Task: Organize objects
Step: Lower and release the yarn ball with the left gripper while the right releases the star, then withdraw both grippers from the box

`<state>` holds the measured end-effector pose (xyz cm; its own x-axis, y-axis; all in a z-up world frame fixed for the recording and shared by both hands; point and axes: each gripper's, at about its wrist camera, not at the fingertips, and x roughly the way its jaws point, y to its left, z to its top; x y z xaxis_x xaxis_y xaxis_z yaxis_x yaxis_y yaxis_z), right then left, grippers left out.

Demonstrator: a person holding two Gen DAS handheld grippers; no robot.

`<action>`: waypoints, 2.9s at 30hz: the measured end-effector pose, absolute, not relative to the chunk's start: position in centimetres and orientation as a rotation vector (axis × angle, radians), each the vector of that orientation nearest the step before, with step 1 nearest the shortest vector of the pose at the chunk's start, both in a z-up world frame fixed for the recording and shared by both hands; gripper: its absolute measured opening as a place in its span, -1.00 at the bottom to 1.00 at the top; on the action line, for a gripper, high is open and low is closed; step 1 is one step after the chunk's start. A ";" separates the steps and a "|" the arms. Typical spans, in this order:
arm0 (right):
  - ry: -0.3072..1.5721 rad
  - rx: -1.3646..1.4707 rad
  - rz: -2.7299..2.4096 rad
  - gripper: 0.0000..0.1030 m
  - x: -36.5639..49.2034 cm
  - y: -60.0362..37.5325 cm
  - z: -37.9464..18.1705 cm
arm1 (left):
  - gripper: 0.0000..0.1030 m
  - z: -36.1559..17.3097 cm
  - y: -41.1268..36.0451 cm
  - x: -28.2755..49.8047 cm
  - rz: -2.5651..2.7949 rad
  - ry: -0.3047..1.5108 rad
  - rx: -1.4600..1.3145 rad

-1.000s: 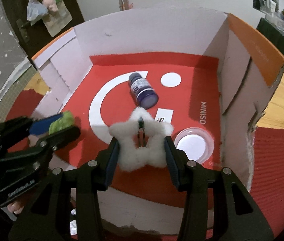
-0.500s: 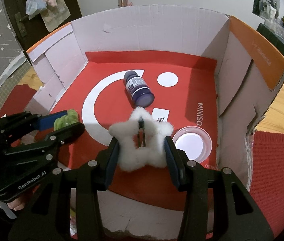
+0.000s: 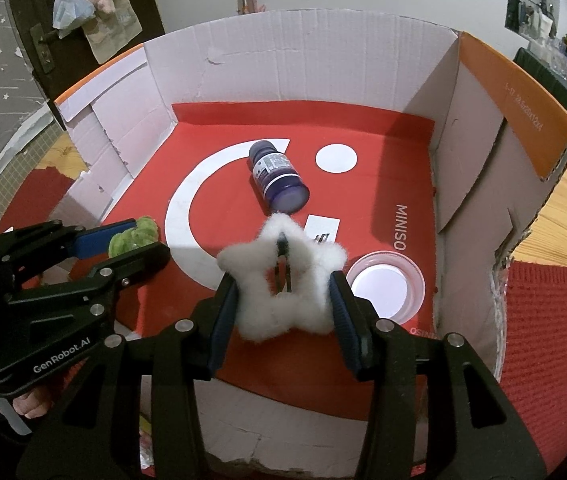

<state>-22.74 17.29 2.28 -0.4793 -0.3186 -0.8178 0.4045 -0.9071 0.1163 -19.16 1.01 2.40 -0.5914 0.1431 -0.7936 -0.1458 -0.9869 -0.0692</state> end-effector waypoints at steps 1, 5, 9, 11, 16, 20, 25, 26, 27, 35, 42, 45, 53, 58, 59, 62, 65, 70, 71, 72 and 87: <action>0.129 1.291 -2.387 -0.13 -22.7 17.3 2.3 | -0.35 2.4 1.0 -19.1 2.667 0.006 -1.330; 0.130 1.291 -2.387 -0.13 -22.7 17.3 2.3 | -0.35 2.4 1.0 -19.1 2.667 0.006 -1.330; 0.130 1.290 -2.388 -0.13 -22.6 17.3 2.4 | -0.35 2.4 1.0 -19.1 2.667 0.007 -1.330; 0.131 1.289 -2.388 -0.13 -22.6 17.3 2.4 | -0.34 2.4 1.0 -19.1 2.668 0.006 -1.330; 0.136 1.282 -2.388 -0.12 -22.6 17.4 2.5 | -0.30 2.4 1.0 -19.2 2.667 0.010 -1.332; 0.138 1.279 -2.388 -0.12 -22.5 17.4 2.6 | -0.26 2.5 1.0 -19.2 2.663 0.011 -1.334; 0.140 1.277 -2.382 -0.10 -22.3 17.4 2.8 | -0.26 2.5 1.0 -19.2 2.657 -0.004 -1.336; 0.138 1.276 -2.381 -0.10 -22.2 17.4 2.8 | -0.26 2.5 1.0 -19.2 2.657 -0.005 -1.337; 0.137 1.275 -2.379 -0.10 -22.2 17.4 2.8 | -0.26 2.5 1.1 -19.1 2.657 -0.003 -1.336; 0.137 1.268 -2.378 -0.06 -21.7 17.1 2.9 | -0.14 3.3 1.1 -18.3 2.670 -0.011 -1.311; 0.140 1.257 -2.380 0.05 -21.3 16.8 3.0 | -0.10 3.9 0.8 -17.7 2.686 -0.020 -1.300; 0.140 1.251 -2.384 0.05 -21.0 16.7 3.1 | 0.04 4.1 0.9 -17.5 2.695 -0.014 -1.289; 0.151 1.228 -2.400 0.12 -20.0 16.6 3.5 | 0.08 4.6 1.0 -16.7 2.698 -0.021 -1.273; 0.146 1.211 -2.411 0.13 -19.3 16.7 4.0 | 0.17 5.0 1.0 -16.2 2.713 -0.021 -1.257; 0.145 1.206 -2.413 0.15 -19.2 16.7 4.1 | 0.19 5.1 1.0 -16.1 2.715 -0.020 -1.255; 0.147 1.192 -2.421 0.26 -18.8 16.7 4.4 | 0.24 5.3 0.9 -15.7 2.724 -0.016 -1.246; 0.145 1.180 -2.425 0.26 -18.3 16.7 4.7 | 0.28 5.5 0.6 -15.3 2.730 -0.023 -1.239; 0.142 1.169 -2.435 0.32 -17.7 16.9 5.1 | 0.36 5.8 0.0 -14.6 2.740 -0.042 -1.235; 0.139 1.166 -2.437 0.34 -17.5 17.0 5.2 | 0.38 5.9 -0.1 -14.5 2.742 -0.045 -1.234; 0.137 1.164 -2.438 0.35 -17.4 17.0 5.2 | 0.38 5.9 -0.1 -14.3 2.742 -0.048 -1.235; 0.115 1.119 -2.467 0.58 -15.0 17.7 6.2 | 0.62 6.2 -0.7 -12.2 2.758 -0.067 -1.207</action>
<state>-15.01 17.72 6.20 -0.5838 -0.3459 -0.7345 0.4127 -0.9055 0.0985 -12.19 -0.74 6.16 -0.6714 0.1366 -0.7284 -0.1011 -0.9906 -0.0927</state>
